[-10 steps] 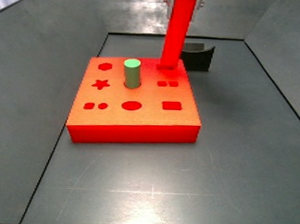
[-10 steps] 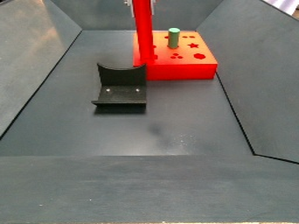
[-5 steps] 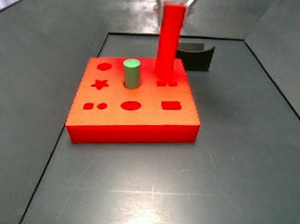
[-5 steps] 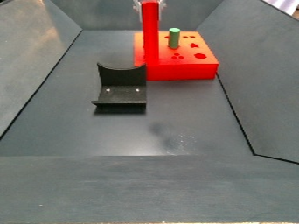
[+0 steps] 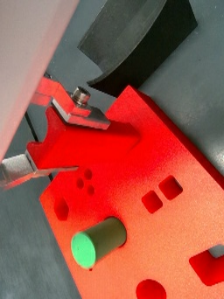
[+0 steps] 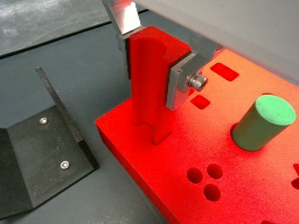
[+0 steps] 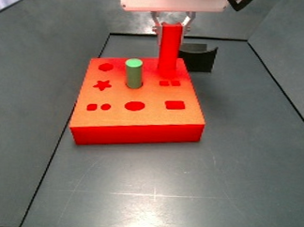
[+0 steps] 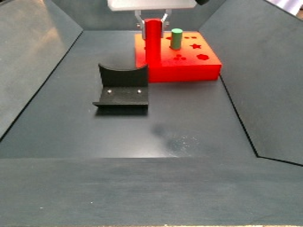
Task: Pick up the arch object. Move up. Place the arch object on the fixture. Regrasp the arch object. Move to above the board. Insert the arch object.
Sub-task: Insert the arch object.
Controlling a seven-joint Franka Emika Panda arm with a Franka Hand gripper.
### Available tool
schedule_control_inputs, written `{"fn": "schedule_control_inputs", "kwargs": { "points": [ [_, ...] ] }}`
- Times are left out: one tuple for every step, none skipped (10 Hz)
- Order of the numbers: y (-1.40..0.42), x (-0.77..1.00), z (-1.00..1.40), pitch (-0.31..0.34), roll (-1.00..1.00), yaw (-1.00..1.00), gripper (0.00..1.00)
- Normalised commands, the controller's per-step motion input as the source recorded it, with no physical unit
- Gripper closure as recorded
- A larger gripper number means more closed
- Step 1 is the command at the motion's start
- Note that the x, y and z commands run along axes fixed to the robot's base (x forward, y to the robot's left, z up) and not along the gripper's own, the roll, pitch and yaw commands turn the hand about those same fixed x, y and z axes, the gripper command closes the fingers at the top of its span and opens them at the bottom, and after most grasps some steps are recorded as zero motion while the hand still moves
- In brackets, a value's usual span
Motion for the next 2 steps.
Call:
{"fn": "schedule_control_inputs", "kwargs": {
  "points": [
    [0.00,0.00,-0.03,-0.047,-0.02,0.00,1.00],
    [0.00,0.00,0.00,0.000,0.00,0.00,1.00]
  ]
}}
